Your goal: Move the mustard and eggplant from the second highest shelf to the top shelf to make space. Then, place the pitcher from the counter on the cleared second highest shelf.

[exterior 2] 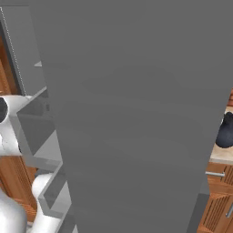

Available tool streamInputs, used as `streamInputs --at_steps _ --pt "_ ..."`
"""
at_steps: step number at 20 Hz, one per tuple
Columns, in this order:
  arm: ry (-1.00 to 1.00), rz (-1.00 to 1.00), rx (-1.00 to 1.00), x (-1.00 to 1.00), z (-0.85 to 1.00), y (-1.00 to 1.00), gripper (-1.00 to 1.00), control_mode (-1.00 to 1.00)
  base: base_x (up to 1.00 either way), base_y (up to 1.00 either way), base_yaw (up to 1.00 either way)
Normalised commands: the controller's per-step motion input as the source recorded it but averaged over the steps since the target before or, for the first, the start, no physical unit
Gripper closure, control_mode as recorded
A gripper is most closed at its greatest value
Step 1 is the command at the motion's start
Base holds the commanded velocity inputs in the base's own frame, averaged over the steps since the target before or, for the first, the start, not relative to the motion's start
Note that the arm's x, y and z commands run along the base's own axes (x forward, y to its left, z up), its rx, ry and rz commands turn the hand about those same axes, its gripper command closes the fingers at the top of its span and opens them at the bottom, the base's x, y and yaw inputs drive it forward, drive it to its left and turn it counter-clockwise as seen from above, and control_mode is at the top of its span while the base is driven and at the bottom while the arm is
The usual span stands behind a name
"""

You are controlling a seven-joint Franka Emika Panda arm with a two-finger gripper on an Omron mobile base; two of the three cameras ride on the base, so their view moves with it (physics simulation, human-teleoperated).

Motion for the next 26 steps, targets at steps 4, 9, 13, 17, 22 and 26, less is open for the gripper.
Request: streamInputs --at_steps 4,9,13,17,22,26 --pt "0.06 -0.01 0.0 0.0 -0.01 0.0 -1.0 -1.0 0.0 0.0 0.0" --pt "0.05 -0.02 0.0 0.03 -0.12 -0.04 -1.0 -1.0 0.0 0.0 0.0" --pt "0.01 -0.08 0.0 0.14 -0.22 -0.08 -1.0 -1.0 0.0 0.0 0.0" --pt "0.0 -0.14 0.0 0.17 -0.27 -0.17 -1.0 -1.0 0.0 0.0 0.0" --pt "0.0 -0.18 0.0 0.29 -0.21 -0.32 -1.0 -1.0 0.0 0.0 0.0" --pt "0.0 -0.16 0.02 0.38 -0.02 -0.28 -1.0 -1.0 0.0 0.0 0.0"
